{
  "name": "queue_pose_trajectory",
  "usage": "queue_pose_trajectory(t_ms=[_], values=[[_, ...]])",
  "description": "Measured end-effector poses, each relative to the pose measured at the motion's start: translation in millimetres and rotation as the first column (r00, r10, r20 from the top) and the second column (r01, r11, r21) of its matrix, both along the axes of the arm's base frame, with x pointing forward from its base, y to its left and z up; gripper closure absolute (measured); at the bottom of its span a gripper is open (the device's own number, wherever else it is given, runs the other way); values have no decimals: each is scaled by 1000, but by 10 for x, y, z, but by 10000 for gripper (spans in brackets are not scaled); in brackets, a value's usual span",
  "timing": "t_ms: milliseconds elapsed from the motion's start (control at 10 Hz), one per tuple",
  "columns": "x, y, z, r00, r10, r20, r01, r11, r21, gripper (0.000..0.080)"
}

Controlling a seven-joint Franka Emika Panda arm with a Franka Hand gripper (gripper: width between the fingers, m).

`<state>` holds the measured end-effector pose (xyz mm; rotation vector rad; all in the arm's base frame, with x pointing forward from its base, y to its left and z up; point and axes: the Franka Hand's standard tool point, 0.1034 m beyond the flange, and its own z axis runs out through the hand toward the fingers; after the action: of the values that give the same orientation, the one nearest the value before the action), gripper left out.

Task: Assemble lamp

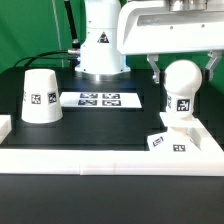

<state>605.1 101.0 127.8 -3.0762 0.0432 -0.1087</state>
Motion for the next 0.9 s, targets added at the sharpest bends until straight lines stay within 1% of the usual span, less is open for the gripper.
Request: queue_pose_trajectory(t_ms=[200, 300, 500, 600, 800, 900], values=[[-4, -17, 1, 980, -197, -16, 197, 980, 8, 220], [-3, -27, -1, 955, -296, -23, 296, 955, 11, 220], [-4, -33, -4, 902, -431, -35, 432, 902, 17, 220], [-9, -22, -12, 857, -513, -44, 514, 857, 20, 220], [-14, -3, -20, 785, -617, -56, 619, 785, 23, 220], [-17, 6, -25, 715, -696, -70, 699, 715, 27, 220]])
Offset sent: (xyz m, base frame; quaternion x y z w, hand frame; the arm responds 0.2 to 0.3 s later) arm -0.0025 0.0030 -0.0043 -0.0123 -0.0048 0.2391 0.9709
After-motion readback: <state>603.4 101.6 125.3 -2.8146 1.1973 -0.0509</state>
